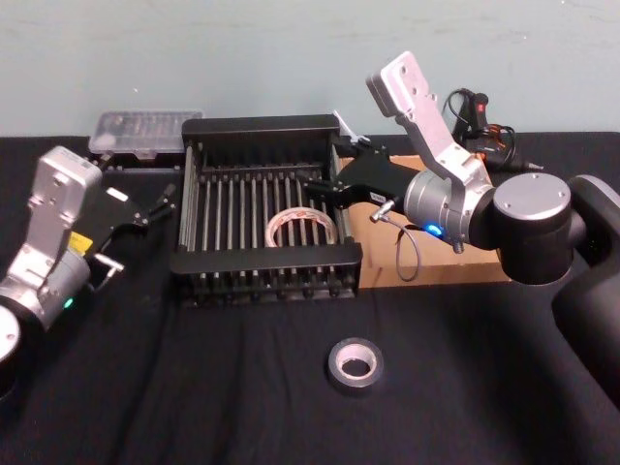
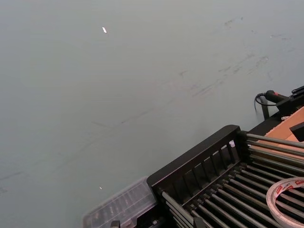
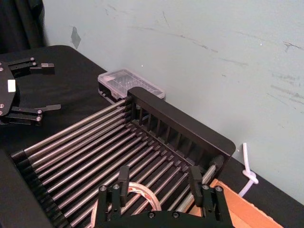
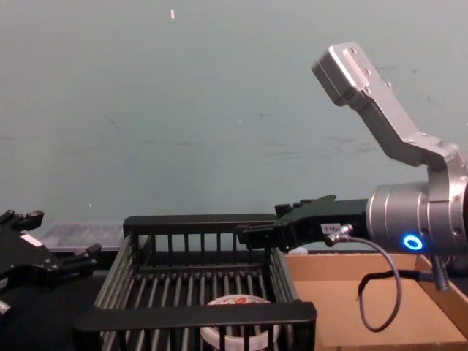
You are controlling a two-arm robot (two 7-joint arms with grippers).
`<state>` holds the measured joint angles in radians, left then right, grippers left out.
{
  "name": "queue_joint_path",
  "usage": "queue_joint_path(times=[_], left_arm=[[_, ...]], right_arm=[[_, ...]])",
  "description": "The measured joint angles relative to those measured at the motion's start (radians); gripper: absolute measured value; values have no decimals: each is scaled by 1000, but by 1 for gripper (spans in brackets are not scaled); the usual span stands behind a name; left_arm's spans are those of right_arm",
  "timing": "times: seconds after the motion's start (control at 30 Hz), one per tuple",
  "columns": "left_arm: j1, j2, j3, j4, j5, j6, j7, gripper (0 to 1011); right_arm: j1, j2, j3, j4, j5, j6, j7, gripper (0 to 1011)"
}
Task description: Pick up the white tape and place it into the black box , Pick up the silver tape and place it into the brown box.
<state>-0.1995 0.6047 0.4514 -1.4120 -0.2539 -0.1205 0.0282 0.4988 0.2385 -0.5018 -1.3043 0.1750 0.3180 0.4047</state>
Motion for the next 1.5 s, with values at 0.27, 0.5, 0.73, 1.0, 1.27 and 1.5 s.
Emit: queue_joint_path(times=[0.27, 0.5, 0.73, 1.0, 1.27, 1.5], left_arm=[[0, 0, 0, 0, 0, 0, 0, 1001], [0, 0, 0, 0, 0, 0, 0, 1001], [0, 0, 0, 0, 0, 0, 0, 1001], [0, 0, 0, 0, 0, 0, 0, 1001], [0, 0, 0, 0, 0, 0, 0, 1001], [0, 0, 0, 0, 0, 0, 0, 1001]], right_arm=[[0, 0, 0, 0, 0, 0, 0, 990], [-4, 2, 3, -7, 0, 3, -2, 1002], [-34, 23, 30, -65, 10, 36, -11, 1002], [-108, 85, 77, -196, 53, 103, -9, 1003], [-211, 171, 122, -336, 115, 155, 12, 1002], [-309, 252, 156, -440, 167, 187, 31, 1002]])
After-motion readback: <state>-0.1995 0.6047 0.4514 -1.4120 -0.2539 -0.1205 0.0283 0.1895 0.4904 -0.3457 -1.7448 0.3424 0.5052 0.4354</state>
